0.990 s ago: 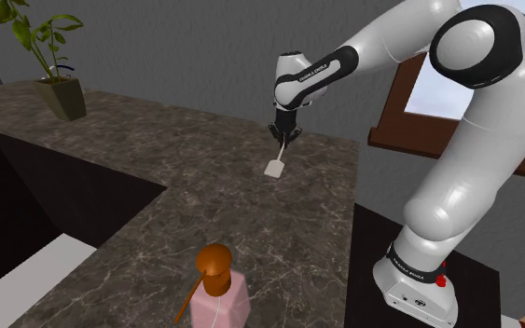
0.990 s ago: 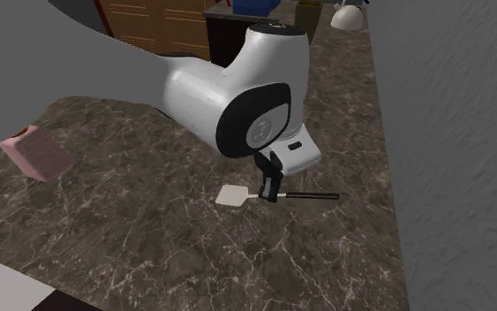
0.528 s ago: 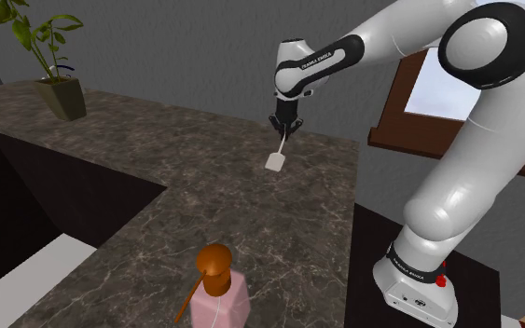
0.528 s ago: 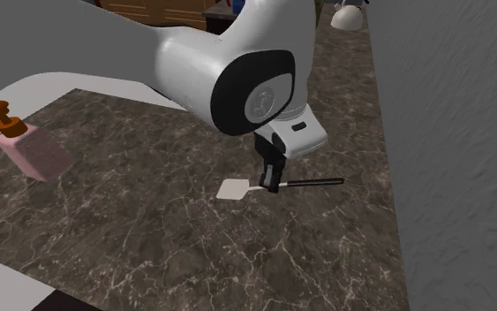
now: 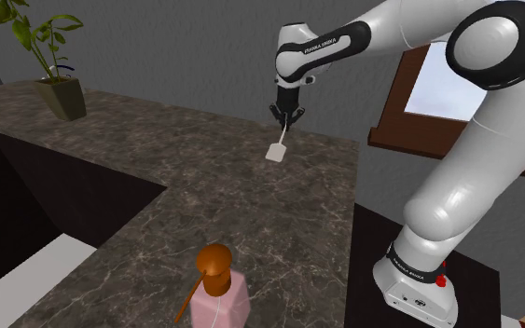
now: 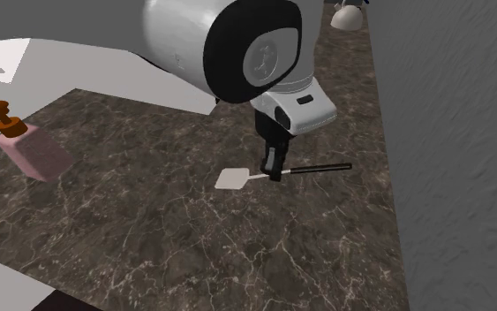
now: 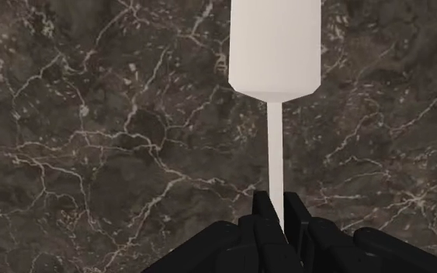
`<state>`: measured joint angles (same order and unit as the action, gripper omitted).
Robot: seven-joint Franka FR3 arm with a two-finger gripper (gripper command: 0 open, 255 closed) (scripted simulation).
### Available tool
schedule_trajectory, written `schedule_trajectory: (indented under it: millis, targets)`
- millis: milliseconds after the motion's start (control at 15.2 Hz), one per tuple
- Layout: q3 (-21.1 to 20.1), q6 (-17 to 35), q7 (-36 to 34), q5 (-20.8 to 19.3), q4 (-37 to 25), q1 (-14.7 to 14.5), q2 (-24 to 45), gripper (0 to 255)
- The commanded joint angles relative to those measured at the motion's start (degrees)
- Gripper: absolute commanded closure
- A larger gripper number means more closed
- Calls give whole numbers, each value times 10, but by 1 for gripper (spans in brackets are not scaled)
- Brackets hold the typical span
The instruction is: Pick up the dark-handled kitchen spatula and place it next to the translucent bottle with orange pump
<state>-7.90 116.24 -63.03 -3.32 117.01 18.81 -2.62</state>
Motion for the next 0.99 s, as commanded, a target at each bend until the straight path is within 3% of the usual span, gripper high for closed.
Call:
schedule_trajectory:
  millis: [0, 924]
  targets:
    - [0, -16, 0, 1, -12, -1, -4, 255]
    - [0, -122, 7, 5, -106, 0, -17, 255]
